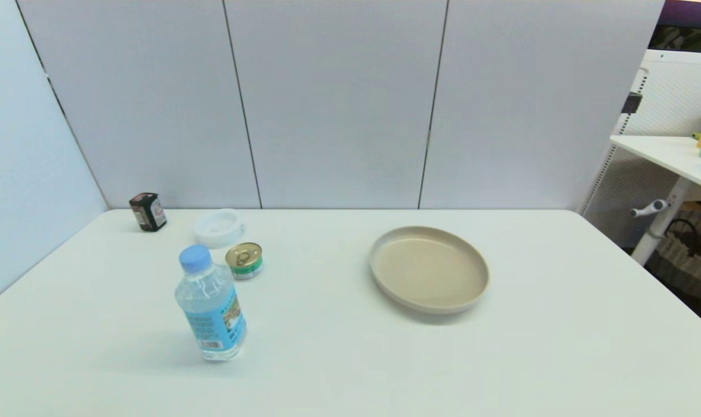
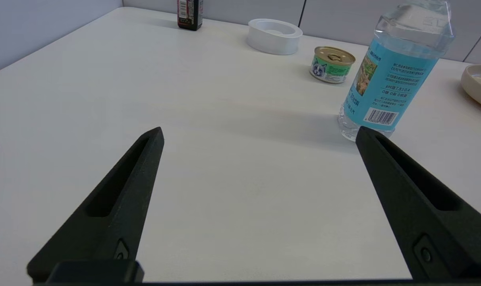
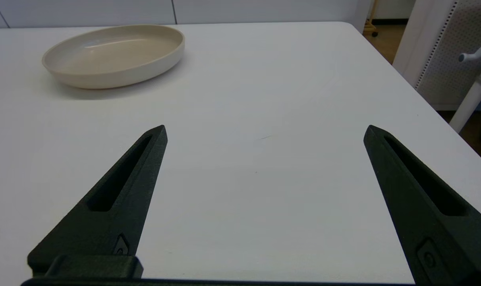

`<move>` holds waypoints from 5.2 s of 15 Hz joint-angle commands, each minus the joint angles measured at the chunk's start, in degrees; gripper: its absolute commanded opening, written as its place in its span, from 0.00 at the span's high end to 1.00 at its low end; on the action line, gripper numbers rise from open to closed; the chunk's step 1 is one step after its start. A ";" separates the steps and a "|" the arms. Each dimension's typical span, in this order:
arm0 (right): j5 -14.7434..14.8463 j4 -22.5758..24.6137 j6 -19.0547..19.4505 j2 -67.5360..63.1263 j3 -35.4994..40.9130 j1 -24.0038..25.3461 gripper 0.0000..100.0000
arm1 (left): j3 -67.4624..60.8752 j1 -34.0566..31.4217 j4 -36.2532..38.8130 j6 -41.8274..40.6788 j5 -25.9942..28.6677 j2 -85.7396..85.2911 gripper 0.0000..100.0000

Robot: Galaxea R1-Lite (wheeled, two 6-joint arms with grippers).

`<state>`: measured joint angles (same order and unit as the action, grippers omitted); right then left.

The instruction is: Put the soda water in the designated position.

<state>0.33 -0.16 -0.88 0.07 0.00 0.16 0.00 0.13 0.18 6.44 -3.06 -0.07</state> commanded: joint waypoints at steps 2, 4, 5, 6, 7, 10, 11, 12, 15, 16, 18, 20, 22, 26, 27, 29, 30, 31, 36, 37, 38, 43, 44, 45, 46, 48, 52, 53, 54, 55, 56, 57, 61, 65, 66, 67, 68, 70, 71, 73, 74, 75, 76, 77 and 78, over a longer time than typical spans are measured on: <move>0.02 -0.02 0.00 -0.07 0.09 0.11 0.00 | -0.09 0.04 -0.01 0.07 -0.10 -0.01 0.00; 0.02 -0.02 0.00 -0.07 0.09 0.02 0.00 | -0.09 0.04 -0.01 0.07 -0.02 -0.01 0.00; 0.02 -0.02 0.00 -0.07 0.09 0.02 0.00 | -0.09 0.04 -0.01 0.07 -0.10 -0.01 0.00; 0.02 -0.02 0.00 -0.07 0.09 0.02 0.00 | -0.09 -0.05 0.08 0.07 -0.10 -0.01 0.00; 0.02 -0.02 0.00 -0.07 0.09 0.02 0.00 | -0.09 0.04 -0.01 0.07 -0.02 -0.01 0.00; 0.02 -0.02 0.00 -0.07 0.09 0.11 0.00 | -0.09 0.04 -0.01 0.07 -0.10 -0.01 0.00; 0.02 -0.02 0.00 -0.07 0.09 0.02 0.00 | -0.09 0.04 -0.01 0.07 -0.02 -0.01 0.00; 0.02 -0.02 0.00 -0.07 0.09 0.02 0.00 | -0.09 0.04 0.08 0.07 -0.02 -0.01 0.00; 0.02 -0.02 0.00 -0.07 0.09 0.02 0.00 | -0.09 -0.05 -0.18 -0.99 -0.02 -0.01 0.00; 0.02 -0.02 0.00 -0.07 0.09 0.11 0.00 | -0.09 -0.05 -0.18 -1.60 -0.02 -0.01 0.00; 0.02 -0.02 0.00 -0.07 0.09 0.02 0.00 | 0.00 -0.05 -0.18 -7.14 1.13 -0.01 0.00; 0.02 -0.02 0.00 -0.07 0.09 0.02 0.00 | 0.00 -0.05 0.26 -15.14 4.47 -0.01 0.00; 0.02 -0.02 0.00 -0.07 0.09 0.02 0.00 | -0.09 0.04 0.26 -14.26 4.38 -0.01 0.00; 0.02 -0.02 0.00 -0.07 0.09 0.02 0.00 | -0.09 0.04 0.26 -14.35 4.20 1.13 0.00; 0.02 -0.02 0.00 -0.07 0.09 0.02 0.00 | -0.09 0.04 0.26 -14.08 4.29 3.15 0.00; 0.02 -0.02 0.00 -0.07 0.09 0.11 0.00 | 0.44 0.04 1.05 -14.52 4.11 5.52 0.00; 0.02 -0.02 0.00 -0.07 0.09 0.11 0.00 | 3.25 0.04 2.89 -14.26 4.20 10.00 0.00; 0.02 -0.02 0.00 -0.07 0.09 0.11 0.00 | 5.63 0.48 3.24 -14.17 4.29 12.82 0.00; 0.02 -0.02 0.00 -0.07 0.09 0.02 0.00 | 22.41 1.80 3.07 -14.26 7.54 30.22 0.00; 0.02 -0.02 0.00 -0.07 0.09 0.02 0.00 | 25.22 2.24 3.51 -14.17 10.18 34.00 0.00; 0.02 -0.02 0.00 -0.07 0.09 0.02 0.00 | 27.42 2.68 3.95 -14.26 12.20 37.08 0.00; 0.02 -0.02 0.00 -0.07 0.09 0.02 0.00 | 22.94 2.68 23.64 -14.61 16.77 49.56 0.00; 0.02 -0.02 0.00 -0.07 0.09 0.02 0.00 | 20.92 2.68 27.24 -14.52 16.86 51.14 0.00; 0.02 -0.02 0.00 -0.07 0.09 0.02 0.00 | 19.42 2.68 29.79 -14.52 17.47 52.81 0.00; 0.02 -0.02 0.00 -0.07 0.09 0.02 0.00 | 18.63 2.68 31.28 -14.43 19.23 54.48 0.00; 0.02 -0.02 0.00 -0.07 0.09 0.02 0.00 | 18.02 2.68 31.81 -14.52 23.80 57.99 0.00; 0.02 -0.02 0.00 -0.07 0.09 0.02 0.00 | 14.15 2.77 39.63 -14.35 25.12 62.39 0.00; 0.02 -0.02 0.00 -0.07 0.09 0.02 0.00 | 12.04 3.56 42.53 -14.08 25.12 63.44 0.00; 0.02 -0.02 0.00 -0.07 0.09 0.02 0.00 | 10.72 4.96 43.67 -13.64 25.12 64.06 0.00; 0.02 -0.02 0.00 -0.07 0.09 0.02 0.00 | 10.28 6.55 43.94 -13.12 25.12 64.58 0.00; 0.02 -0.02 0.00 -0.07 0.09 0.02 0.00 | 10.55 8.22 44.03 -12.94 24.94 65.55 0.00; 0.02 -0.02 0.00 -0.07 0.09 0.02 0.00 | 10.90 10.59 44.03 -12.68 24.33 66.43 0.00; 0.02 -0.02 0.00 -0.07 0.09 0.02 0.00 | 11.87 18.24 44.20 -10.57 17.39 68.45 0.00; 0.02 -0.02 0.00 -0.07 0.09 0.02 0.00 | 15.73 19.20 44.73 -9.69 13.61 73.99 0.00; 0.02 -0.02 0.00 -0.07 0.09 0.02 0.00 | 17.23 19.20 45.87 -8.55 13.08 76.45 0.00; 0.02 -0.02 0.00 -0.07 0.09 0.02 0.00 | 17.84 19.20 47.54 -7.40 12.90 78.56 0.00; 0.02 -0.02 0.00 -0.07 0.09 0.02 0.00 | 18.02 19.20 49.30 -6.26 12.82 80.41 0.00; 0.02 -0.02 0.00 -0.07 0.09 0.02 0.00 | 18.11 19.11 51.67 -4.42 12.82 82.95 0.00; 0.02 -0.02 0.00 -0.07 0.09 0.02 0.00 | 18.11 19.11 52.46 -4.15 12.73 83.92 0.00; 0.02 -0.02 0.00 -0.07 0.09 0.02 0.00 | 17.84 19.38 53.52 -4.06 9.92 84.54 0.00; 0.02 -0.02 0.00 -0.07 0.09 0.02 0.00 | 17.31 19.55 54.05 -4.06 8.95 84.54 0.00; 0.02 -0.02 0.00 -0.07 0.09 0.11 0.00 | 16.61 19.82 54.49 -4.06 8.07 84.54 0.00; 0.02 -0.02 0.00 -0.07 0.09 0.02 0.00 | 16.17 20.43 55.01 -4.06 6.66 84.54 0.00; 0.02 -0.02 0.00 -0.07 0.09 0.02 0.00 | 15.56 22.37 55.19 -3.89 3.06 84.36 0.00; 0.02 -0.02 0.00 -0.07 0.09 0.11 0.00 | 15.21 24.39 55.10 -2.57 -0.54 84.18 0.00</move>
<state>0.35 -0.18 -0.85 0.07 0.00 0.18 16.15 21.38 54.98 2.50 1.48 84.26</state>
